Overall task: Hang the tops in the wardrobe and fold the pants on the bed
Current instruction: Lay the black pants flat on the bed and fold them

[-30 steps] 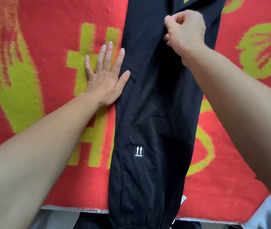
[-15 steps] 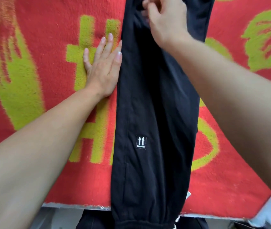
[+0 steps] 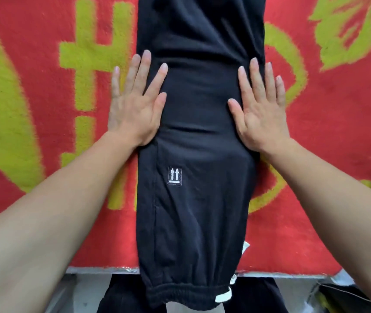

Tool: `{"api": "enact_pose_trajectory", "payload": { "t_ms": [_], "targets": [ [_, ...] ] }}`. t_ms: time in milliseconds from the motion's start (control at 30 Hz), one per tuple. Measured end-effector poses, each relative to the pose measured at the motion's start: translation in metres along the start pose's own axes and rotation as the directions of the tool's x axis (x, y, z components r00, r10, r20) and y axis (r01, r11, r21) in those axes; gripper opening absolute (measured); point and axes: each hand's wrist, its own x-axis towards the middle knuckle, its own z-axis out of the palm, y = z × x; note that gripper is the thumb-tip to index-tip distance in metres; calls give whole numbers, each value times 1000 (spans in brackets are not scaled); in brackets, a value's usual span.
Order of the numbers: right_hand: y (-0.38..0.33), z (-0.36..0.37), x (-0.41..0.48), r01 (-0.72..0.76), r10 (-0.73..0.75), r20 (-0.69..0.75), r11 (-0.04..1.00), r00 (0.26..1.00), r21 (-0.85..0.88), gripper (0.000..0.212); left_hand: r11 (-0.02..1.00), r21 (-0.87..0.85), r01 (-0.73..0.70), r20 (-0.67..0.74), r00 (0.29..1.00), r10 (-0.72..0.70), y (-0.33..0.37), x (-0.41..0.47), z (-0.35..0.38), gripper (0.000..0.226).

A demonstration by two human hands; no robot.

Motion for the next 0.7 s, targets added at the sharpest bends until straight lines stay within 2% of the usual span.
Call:
{"api": "enact_pose_trajectory", "payload": {
  "t_ms": [133, 200, 267, 333, 367, 433, 500, 600, 700],
  "targets": [
    [-6, -7, 3, 5, -8, 61, 999, 998, 51, 66, 1000, 22, 7, 72, 997, -9, 7, 2, -9, 56],
    [-13, -23, -4, -25, 18, 59, 992, 998, 123, 66, 995, -22, 101, 74, 992, -99, 20, -6, -22, 57],
    [-28, -36, -28, -71, 84, -48, 971, 995, 229, 64, 973, -99, 209, -28, 977, -213, 44, -29, -31, 58],
    [-52, -40, -71, -66, 110, -132, 952, 985, 300, 63, 968, -146, 206, -122, 967, -224, 76, -72, -28, 57],
    [-63, -36, -98, -36, 78, -125, 949, 989, 312, 64, 971, -150, 184, -120, 972, -203, 92, -101, -23, 57],
    [-69, -21, -153, 53, -43, -48, 967, 998, 249, 66, 981, -121, 150, -36, 987, -155, 111, -161, -8, 59],
    [-55, -1, -197, 123, -130, 56, 986, 990, 115, 66, 993, -53, 109, 60, 993, -105, 112, -208, 11, 60],
    [-38, 23, -225, 92, -94, 104, 995, 990, 24, 62, 996, -30, 87, 116, 990, -83, 101, -228, 34, 60],
    [-44, 22, -228, 48, -57, 110, 995, 992, 89, 63, 994, -69, 84, 134, 988, -74, 101, -227, 32, 60]
  ]
}}
